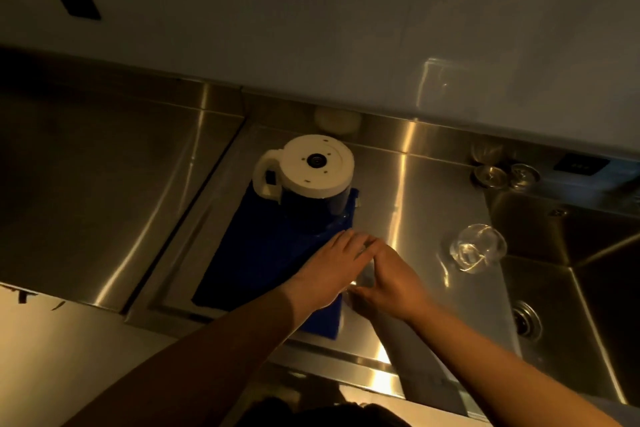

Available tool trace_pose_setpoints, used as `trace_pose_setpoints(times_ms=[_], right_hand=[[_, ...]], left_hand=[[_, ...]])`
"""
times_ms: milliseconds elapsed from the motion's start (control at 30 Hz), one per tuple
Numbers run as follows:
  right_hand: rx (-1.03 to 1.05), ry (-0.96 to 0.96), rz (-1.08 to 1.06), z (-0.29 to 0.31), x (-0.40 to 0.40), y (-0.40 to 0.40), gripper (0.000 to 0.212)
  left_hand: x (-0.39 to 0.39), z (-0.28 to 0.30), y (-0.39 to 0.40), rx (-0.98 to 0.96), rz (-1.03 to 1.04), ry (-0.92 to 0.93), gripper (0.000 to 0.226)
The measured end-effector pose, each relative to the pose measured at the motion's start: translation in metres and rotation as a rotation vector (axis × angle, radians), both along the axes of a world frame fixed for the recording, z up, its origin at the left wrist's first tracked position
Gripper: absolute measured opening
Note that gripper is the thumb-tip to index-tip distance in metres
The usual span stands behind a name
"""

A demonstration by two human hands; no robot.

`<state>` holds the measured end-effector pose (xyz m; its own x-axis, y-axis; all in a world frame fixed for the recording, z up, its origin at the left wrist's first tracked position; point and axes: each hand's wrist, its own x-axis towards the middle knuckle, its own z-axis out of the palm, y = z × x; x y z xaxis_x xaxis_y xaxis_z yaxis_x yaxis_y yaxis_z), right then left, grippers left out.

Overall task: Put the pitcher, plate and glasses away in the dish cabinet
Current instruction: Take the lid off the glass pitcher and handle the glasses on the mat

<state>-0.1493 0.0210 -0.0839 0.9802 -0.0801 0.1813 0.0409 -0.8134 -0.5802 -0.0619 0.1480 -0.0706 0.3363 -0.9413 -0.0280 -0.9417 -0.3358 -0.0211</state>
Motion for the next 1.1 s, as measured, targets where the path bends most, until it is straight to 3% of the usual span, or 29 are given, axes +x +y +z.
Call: trace_pose_setpoints(times_ms=[200,467,767,1100], right_hand=[[-0.067,-0.014,0.012,-0.004,0.036,0.061,0.057],[-0.123,0.046,-0.153,-0.019,0.048,0.112,0.074],[-0.271,0.174,-0.225,-0.028,0.046,0.123,0.082],[-0.382,0.223,-0.331,-0.040,0.028,0.123,0.072]], left_hand=[[0.040,-0.012,0.058,0.027,-0.013,-0.038,0.092],[0.066,-0.026,0.103,0.047,-0.082,-0.056,0.090],[0.077,-0.040,0.117,0.071,-0.131,-0.117,0.080],[0.068,-0.038,0.109,0.122,-0.267,-0.291,0.081]])
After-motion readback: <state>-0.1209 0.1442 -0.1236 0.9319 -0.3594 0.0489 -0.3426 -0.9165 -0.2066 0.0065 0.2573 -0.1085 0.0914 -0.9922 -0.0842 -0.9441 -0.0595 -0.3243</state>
